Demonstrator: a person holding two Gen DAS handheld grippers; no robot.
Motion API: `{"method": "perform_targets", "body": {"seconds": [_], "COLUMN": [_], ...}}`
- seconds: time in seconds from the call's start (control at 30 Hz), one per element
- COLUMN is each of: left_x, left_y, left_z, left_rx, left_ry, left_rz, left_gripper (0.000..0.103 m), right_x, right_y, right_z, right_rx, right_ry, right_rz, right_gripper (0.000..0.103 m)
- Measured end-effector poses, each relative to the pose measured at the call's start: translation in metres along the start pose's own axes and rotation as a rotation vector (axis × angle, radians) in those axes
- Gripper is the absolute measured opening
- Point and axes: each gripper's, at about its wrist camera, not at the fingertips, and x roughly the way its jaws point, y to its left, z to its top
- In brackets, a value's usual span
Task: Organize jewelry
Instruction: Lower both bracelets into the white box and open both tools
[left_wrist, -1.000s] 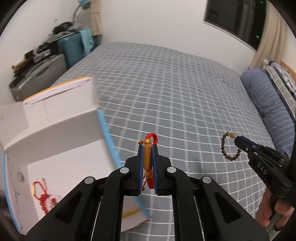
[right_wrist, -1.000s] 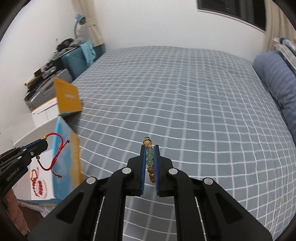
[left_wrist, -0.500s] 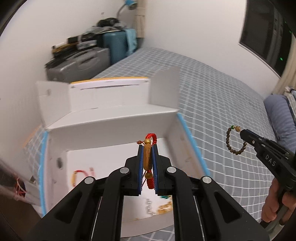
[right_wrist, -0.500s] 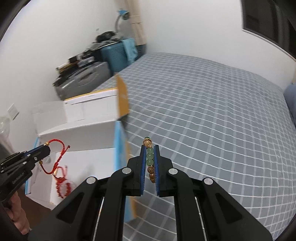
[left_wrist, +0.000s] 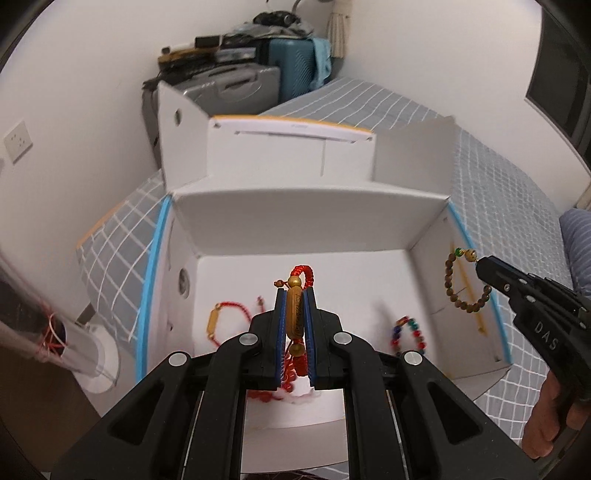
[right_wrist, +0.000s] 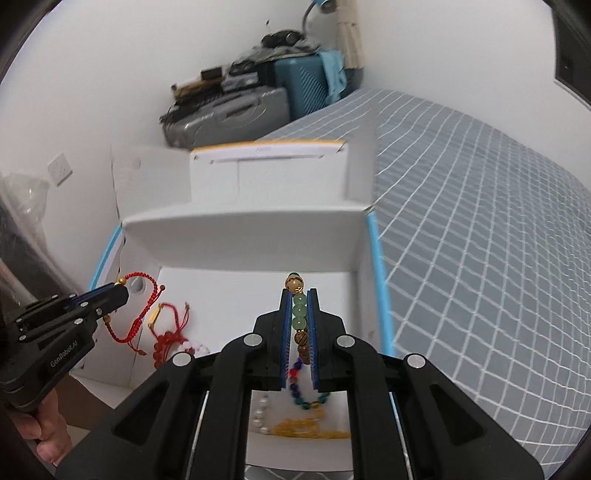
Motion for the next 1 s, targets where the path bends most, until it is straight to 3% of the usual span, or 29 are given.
{"method": "perform_targets", "body": {"seconds": [0.5,0.83,0.9,0.93,0.97,1.0], "left_x": [0.045,0.05,0.047,0.044,0.041,0.038], "left_y": [0.017,0.018,0.018,0.019,0.019,0.019], "left_z": [-0.024,-0.026,-0.025,-0.025,-0.025,-0.025], "left_rx": [-0.014,-0.009,-0.012,-0.013,-0.012,-0.013], "left_ry": [0.119,0.129,0.122,0.118,0.112,0.103], "left_rz": [0.023,0.038,0.037,0.034,0.035,0.04], "left_gripper": [0.008,0.009,0.012,0.013,0.02,0.035], "right_x": [0.064,0.071,0.068,0.066,0.062,0.059], "right_y": [0.016,0.012,0.012,0.012,0.012,0.011], "right_z": [-0.028,-0.028,-0.028,-0.027,-0.027,-0.026], "right_rx": [-0.005,0.001,-0.002,-0.001,0.002,0.004], "right_ry": [0.175,0.195,0.186,0.179,0.167,0.156], "right_rz": [-0.016,-0.033,-0.042,-0.042,-0.045,-0.046], "right_gripper": [0.007,0.01,0.015,0.026,0.036,0.039]}}
